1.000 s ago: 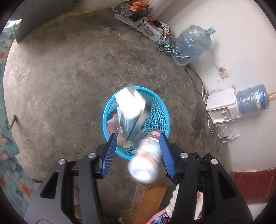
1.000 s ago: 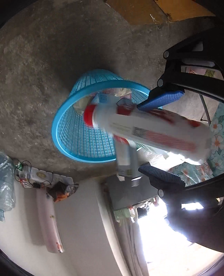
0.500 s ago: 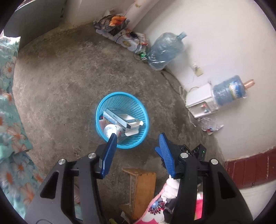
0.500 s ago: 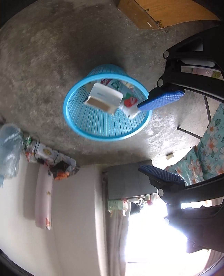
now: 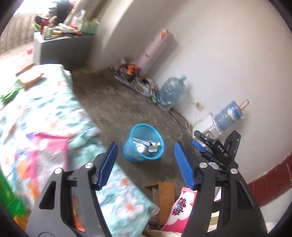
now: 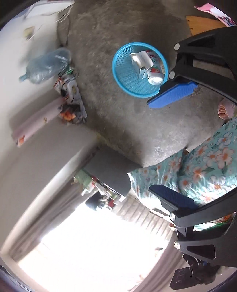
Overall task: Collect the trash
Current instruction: 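Move both open tools back to the snack bags on the bed, then grasp the green snack bag with the right tool while the left tool grasps the blue chip bag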
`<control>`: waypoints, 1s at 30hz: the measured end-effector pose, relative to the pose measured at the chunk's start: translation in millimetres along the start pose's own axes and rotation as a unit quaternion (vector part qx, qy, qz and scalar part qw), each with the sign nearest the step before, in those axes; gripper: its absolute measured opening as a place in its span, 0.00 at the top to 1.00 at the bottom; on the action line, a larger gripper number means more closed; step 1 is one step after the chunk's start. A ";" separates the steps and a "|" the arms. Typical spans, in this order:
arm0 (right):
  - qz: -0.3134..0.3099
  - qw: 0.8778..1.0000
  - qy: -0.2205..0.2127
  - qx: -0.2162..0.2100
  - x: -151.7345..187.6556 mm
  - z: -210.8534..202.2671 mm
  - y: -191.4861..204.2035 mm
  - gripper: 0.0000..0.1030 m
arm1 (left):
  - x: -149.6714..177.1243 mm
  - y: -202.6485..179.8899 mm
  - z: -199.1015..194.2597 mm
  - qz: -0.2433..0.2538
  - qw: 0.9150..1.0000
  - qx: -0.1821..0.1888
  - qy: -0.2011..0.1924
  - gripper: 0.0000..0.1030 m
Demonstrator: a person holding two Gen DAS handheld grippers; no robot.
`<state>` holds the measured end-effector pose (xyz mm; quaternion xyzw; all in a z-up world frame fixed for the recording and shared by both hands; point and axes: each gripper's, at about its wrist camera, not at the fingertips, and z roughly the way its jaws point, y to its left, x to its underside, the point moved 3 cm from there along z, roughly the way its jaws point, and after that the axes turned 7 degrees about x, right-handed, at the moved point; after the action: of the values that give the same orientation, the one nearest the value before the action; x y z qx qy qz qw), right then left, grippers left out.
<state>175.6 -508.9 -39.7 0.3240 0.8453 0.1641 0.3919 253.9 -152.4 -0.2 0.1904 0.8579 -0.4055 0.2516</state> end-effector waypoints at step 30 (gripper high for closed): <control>-0.125 0.871 0.403 -0.252 342.7 44.7 296.6 0.30 | 188.0 166.2 -270.0 -0.177 0.922 -0.254 -0.231 0.35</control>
<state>168.7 -57.6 -101.2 0.0109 0.8931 0.4378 0.1027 116.6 183.9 -63.0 -0.1335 0.8701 -0.2446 0.4066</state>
